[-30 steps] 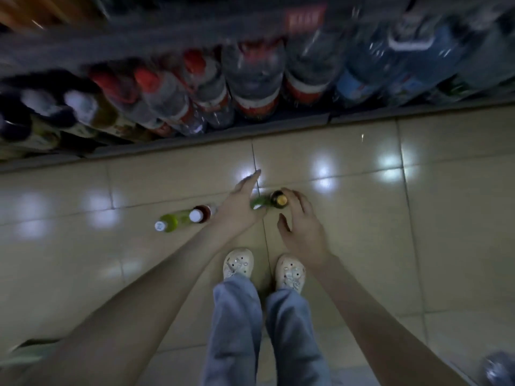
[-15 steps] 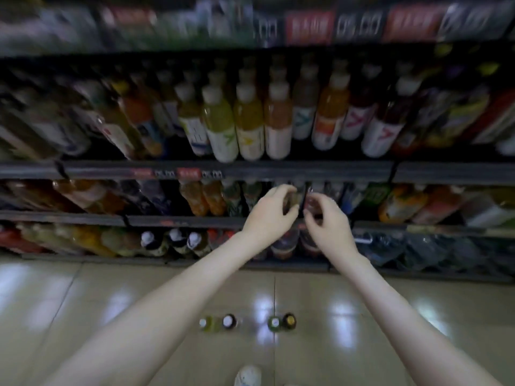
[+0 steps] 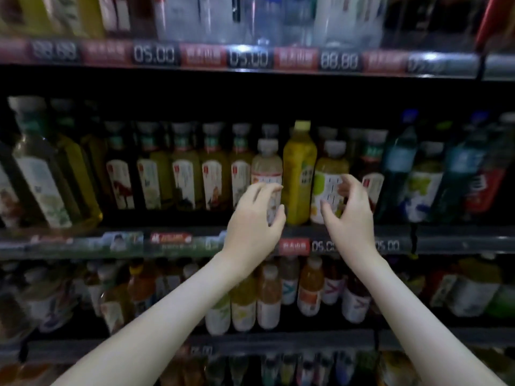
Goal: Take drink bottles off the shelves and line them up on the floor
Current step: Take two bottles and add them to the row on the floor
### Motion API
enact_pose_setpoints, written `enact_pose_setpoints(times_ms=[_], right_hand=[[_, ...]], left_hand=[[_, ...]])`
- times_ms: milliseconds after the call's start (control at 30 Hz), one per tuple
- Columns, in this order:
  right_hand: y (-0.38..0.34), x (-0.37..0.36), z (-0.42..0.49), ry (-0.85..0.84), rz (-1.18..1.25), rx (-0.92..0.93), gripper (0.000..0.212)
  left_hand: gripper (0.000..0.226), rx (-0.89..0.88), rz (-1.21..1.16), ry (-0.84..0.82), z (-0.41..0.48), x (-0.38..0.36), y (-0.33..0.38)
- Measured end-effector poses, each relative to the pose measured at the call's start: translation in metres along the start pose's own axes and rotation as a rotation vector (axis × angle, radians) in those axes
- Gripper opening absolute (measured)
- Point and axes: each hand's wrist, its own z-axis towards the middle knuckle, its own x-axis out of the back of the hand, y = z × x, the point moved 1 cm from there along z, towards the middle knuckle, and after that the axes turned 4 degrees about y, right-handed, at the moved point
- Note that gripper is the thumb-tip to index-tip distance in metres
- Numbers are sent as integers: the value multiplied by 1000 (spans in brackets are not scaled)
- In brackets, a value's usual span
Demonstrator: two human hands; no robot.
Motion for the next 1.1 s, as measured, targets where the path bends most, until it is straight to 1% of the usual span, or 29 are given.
enact_pose_setpoints(times_ms=[67, 133, 233, 300, 367, 433, 467, 533, 600, 667, 733, 800, 867, 933, 1000, 1033, 1100], right_hand=[[-4, -1, 21, 65, -59, 42, 57], [-5, -5, 35, 60, -127, 80, 61], [-7, -21, 50, 15, -239, 145, 68], [-8, -33, 59, 37, -314, 217, 70], [-12, -40, 70, 81, -373, 292, 71], [-18, -41, 82, 93, -406, 356, 75], [-23, -40, 89, 69, -425, 363, 79], [-29, -39, 102, -65, -497, 312, 85], [-29, -41, 113, -198, -531, 255, 83], [-27, -43, 119, -268, -505, 230, 83], [-28, -43, 120, -270, -461, 242, 85], [-30, -41, 117, -238, -416, 272, 79], [-33, -38, 111, -209, -328, 293, 69], [-35, -33, 105, -234, -175, 302, 65], [-41, -24, 99, -355, 13, 256, 59], [-45, -19, 97, -426, 71, 229, 59], [-54, -9, 94, -540, 88, 217, 59]], left_hand=[[40, -36, 46, 84, 24, -1, -2], [50, 5, 76, 109, 41, -6, -7], [66, 91, 159, 44, 62, -16, -16], [71, 132, 163, -10, 76, -20, -18], [69, 164, 144, -34, 89, -24, -19], [59, 183, 99, -57, 98, -28, -23], [52, 187, 61, -72, 100, -29, -25], [44, 196, 21, -97, 101, -30, -28], [41, 198, 20, -106, 100, -27, -28], [42, 188, 15, -81, 101, -22, -26], [46, 191, 20, -42, 99, -15, -26], [53, 169, 47, -19, 98, -8, -25], [51, 132, 89, -37, 97, -2, -25], [49, 141, 73, -103, 96, 5, -25], [47, 150, 39, -156, 93, 12, -23], [46, 127, 46, -158, 90, 15, -22], [45, 73, 63, -124, 82, 18, -19]])
